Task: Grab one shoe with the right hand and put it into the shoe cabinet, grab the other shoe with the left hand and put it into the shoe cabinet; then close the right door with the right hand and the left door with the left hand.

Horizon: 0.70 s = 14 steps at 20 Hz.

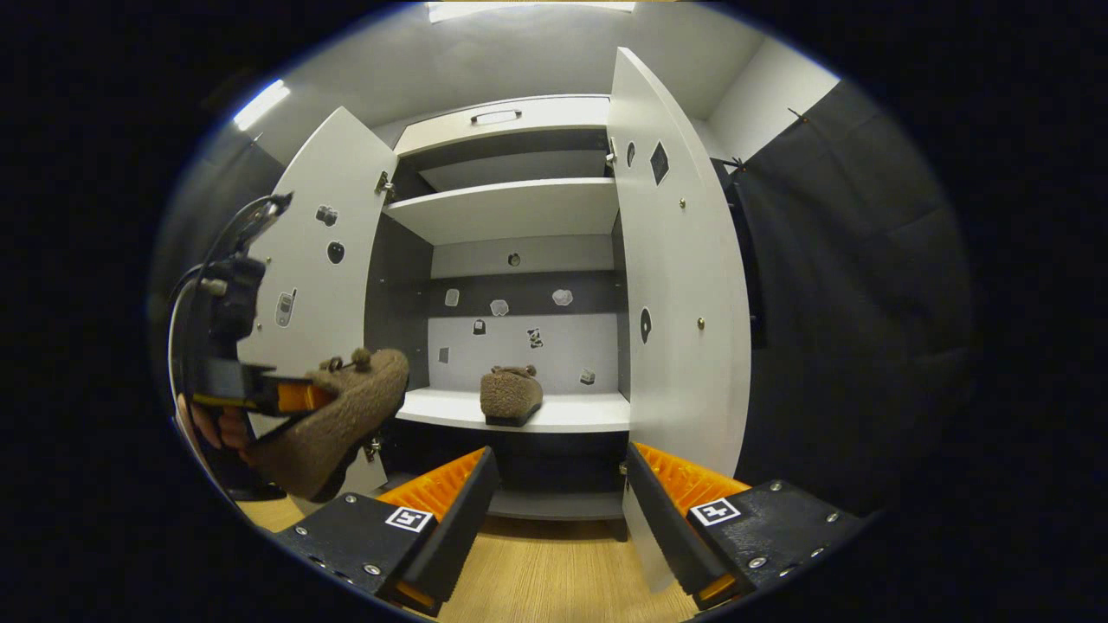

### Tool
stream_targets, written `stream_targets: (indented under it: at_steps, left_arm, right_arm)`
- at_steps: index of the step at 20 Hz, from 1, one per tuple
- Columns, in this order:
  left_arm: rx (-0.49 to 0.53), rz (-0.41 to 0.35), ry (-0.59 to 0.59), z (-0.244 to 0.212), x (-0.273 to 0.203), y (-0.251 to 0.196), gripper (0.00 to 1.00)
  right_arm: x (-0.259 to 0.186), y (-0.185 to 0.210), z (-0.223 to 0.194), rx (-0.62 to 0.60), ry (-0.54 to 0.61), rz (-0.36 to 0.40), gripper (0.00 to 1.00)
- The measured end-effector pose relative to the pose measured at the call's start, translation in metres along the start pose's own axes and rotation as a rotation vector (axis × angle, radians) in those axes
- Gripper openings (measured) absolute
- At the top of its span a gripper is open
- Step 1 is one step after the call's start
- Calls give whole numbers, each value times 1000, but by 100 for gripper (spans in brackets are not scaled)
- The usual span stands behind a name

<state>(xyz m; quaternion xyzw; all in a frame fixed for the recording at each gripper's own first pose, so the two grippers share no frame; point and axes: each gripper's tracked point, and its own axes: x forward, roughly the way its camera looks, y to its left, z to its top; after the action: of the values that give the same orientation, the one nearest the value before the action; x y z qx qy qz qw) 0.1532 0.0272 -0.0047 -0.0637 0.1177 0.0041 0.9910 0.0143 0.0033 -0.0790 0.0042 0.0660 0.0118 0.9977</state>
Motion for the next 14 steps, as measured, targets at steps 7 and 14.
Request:
stream_targets:
  at_steps: [7,14]
  left_arm:
    - [-8,0,147,17,158,-10,16]
    - [45,82,334,-38,264,3,16]
  right_arm:
    - [-6,-6,1,-21,2,-14,92]
    - [-2,-12,-2,-9,21,-29,92]
